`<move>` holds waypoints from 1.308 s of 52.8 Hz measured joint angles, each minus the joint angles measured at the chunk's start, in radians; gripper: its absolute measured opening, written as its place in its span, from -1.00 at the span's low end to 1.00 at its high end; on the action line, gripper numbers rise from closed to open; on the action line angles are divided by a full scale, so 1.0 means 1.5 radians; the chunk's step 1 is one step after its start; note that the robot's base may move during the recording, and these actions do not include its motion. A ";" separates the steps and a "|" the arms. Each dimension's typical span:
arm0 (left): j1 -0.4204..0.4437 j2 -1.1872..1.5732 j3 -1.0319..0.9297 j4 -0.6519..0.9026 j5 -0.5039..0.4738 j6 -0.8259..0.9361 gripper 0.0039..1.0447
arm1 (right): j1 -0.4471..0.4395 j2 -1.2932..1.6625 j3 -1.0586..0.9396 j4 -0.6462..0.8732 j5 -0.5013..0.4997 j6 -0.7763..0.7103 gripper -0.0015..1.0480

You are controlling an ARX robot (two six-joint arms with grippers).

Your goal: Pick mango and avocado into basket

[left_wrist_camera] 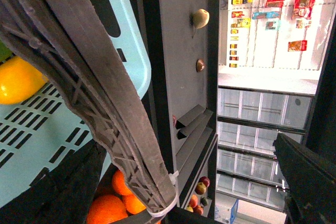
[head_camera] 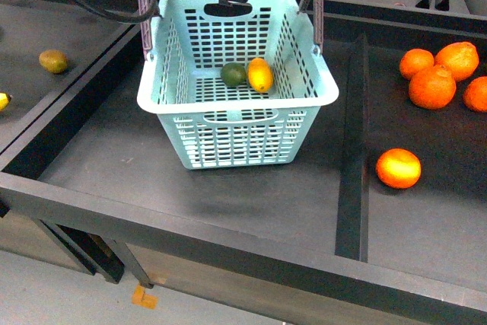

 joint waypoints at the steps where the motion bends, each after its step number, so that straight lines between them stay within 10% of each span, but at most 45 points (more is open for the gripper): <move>1: 0.000 -0.004 -0.007 0.002 -0.001 0.001 0.87 | 0.000 0.000 0.000 0.000 0.000 0.000 0.85; 54: -0.023 -0.837 -0.974 0.156 -0.201 0.452 0.86 | 0.000 0.000 0.000 0.000 0.000 0.000 0.85; 61: 0.026 -0.866 -1.117 0.450 -0.048 0.774 0.32 | 0.000 0.000 0.000 0.000 0.000 0.000 0.85; 69: 0.090 -0.969 -1.218 0.480 0.011 0.973 -0.38 | 0.000 0.000 0.000 0.000 0.000 0.000 0.85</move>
